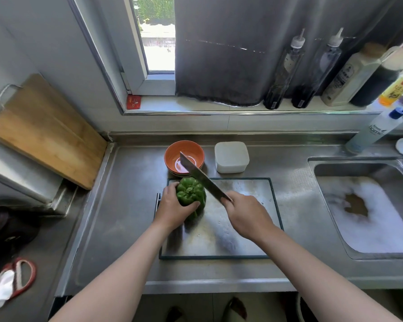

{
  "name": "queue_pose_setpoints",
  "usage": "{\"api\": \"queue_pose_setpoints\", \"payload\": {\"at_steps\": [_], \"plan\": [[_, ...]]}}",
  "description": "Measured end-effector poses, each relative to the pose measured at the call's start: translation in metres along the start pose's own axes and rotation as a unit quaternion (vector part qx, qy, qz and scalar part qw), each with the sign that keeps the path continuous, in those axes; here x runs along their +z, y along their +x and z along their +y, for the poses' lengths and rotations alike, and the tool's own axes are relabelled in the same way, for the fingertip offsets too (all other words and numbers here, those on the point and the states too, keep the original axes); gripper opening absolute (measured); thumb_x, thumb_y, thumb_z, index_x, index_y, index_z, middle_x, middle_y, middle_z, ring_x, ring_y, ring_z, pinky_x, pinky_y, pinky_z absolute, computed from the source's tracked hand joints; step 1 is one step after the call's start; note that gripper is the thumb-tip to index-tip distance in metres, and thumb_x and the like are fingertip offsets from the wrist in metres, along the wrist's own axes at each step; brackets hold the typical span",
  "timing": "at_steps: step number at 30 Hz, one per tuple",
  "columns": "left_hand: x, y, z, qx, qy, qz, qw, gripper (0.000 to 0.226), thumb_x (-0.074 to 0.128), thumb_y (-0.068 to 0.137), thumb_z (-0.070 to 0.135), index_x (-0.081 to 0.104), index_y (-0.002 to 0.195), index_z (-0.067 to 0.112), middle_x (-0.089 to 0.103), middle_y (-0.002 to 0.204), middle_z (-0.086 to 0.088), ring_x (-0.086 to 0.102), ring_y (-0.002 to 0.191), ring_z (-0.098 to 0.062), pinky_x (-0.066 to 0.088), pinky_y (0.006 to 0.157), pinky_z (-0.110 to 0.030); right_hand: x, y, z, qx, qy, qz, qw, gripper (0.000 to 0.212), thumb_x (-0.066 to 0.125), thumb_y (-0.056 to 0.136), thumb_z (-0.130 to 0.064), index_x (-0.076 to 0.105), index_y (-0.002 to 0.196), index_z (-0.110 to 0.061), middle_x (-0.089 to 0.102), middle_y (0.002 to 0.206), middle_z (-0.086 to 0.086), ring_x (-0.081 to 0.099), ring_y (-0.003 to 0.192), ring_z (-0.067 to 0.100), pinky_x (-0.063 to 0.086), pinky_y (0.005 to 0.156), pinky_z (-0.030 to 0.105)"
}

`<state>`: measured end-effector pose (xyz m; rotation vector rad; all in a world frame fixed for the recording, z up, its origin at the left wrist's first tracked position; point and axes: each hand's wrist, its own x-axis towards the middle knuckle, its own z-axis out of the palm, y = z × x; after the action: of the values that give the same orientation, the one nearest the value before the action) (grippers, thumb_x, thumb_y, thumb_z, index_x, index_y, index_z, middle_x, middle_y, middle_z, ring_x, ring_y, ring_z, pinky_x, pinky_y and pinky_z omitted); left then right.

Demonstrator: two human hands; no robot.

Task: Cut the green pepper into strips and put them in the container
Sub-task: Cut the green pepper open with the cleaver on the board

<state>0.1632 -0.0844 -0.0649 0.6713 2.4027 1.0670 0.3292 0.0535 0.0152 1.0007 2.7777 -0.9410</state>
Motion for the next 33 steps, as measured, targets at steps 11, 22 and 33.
{"api": "queue_pose_setpoints", "payload": {"at_steps": [11,22,33], "plan": [[-0.026,-0.019,-0.019,-0.005,-0.003,-0.100,0.995,0.073,0.087,0.064,0.042,0.044,0.122,0.034,0.056,0.112,0.014,0.061,0.101,-0.009,0.051,0.086,-0.024,0.011,0.001,0.084,-0.024,-0.136,-0.009,0.990,0.028,0.038,0.102,-0.049,0.058,0.108,-0.031,0.067,0.088,-0.008,0.060,0.086,0.018,0.050,0.073,0.034],[-0.008,-0.013,0.004,0.060,0.043,-0.123,0.990,0.079,0.088,0.056,0.045,0.048,0.125,0.036,0.058,0.116,0.012,0.059,0.104,-0.007,0.048,0.089,-0.020,0.056,0.031,0.096,-0.035,-0.228,-0.091,0.969,0.065,0.036,0.100,-0.004,0.023,0.158,-0.029,0.048,0.130,0.008,0.042,0.117,0.029,0.037,0.093,0.037],[-0.003,-0.005,0.035,0.108,0.060,-0.167,0.978,0.087,0.087,0.046,0.056,0.050,0.124,0.044,0.062,0.110,0.024,0.060,0.101,0.003,0.053,0.090,-0.028,0.021,0.051,0.033,-0.109,0.108,-0.176,0.972,0.142,0.099,0.052,-0.033,0.005,0.158,-0.040,0.029,0.155,-0.004,0.033,0.139,0.011,0.033,0.113,0.026]]}}
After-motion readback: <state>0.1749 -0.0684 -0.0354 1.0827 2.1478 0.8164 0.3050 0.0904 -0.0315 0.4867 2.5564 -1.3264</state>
